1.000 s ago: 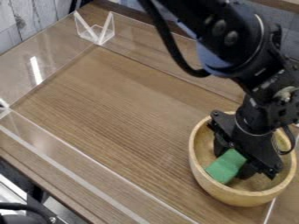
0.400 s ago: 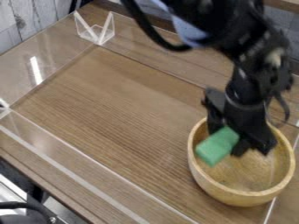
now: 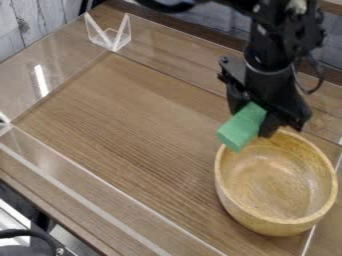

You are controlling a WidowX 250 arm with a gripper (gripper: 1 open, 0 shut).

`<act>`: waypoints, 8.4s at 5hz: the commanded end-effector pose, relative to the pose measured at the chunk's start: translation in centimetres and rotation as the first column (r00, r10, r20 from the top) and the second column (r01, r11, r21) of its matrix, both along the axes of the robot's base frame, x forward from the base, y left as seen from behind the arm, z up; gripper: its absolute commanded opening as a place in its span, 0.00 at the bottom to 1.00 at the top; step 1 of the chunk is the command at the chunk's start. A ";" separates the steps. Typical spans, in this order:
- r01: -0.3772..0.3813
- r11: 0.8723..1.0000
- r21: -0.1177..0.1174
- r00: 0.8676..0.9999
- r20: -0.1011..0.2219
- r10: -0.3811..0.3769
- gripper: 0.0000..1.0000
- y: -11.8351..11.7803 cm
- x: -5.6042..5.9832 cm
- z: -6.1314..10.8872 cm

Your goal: Move green object from inside the wooden bowl to the table next to it

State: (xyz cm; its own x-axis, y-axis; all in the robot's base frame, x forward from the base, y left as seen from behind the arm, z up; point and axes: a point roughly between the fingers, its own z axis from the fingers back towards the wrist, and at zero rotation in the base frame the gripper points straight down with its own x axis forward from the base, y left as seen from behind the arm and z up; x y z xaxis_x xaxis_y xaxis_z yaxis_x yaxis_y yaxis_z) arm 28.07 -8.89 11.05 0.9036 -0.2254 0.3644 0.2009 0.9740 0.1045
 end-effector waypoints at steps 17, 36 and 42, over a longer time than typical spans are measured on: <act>-0.399 0.914 -0.071 0.907 0.113 0.405 0.00 6.3 -1.1 5.2; -0.143 0.987 -0.078 0.986 0.071 0.148 1.00 12.2 9.2 -5.4; -0.331 0.935 -0.128 0.939 0.050 0.339 0.00 11.9 9.2 -2.3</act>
State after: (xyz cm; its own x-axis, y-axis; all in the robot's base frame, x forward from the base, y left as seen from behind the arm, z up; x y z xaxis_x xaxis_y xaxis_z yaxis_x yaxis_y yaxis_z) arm 36.60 2.97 7.05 0.9129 0.1328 0.3859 -0.1400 0.9901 -0.0095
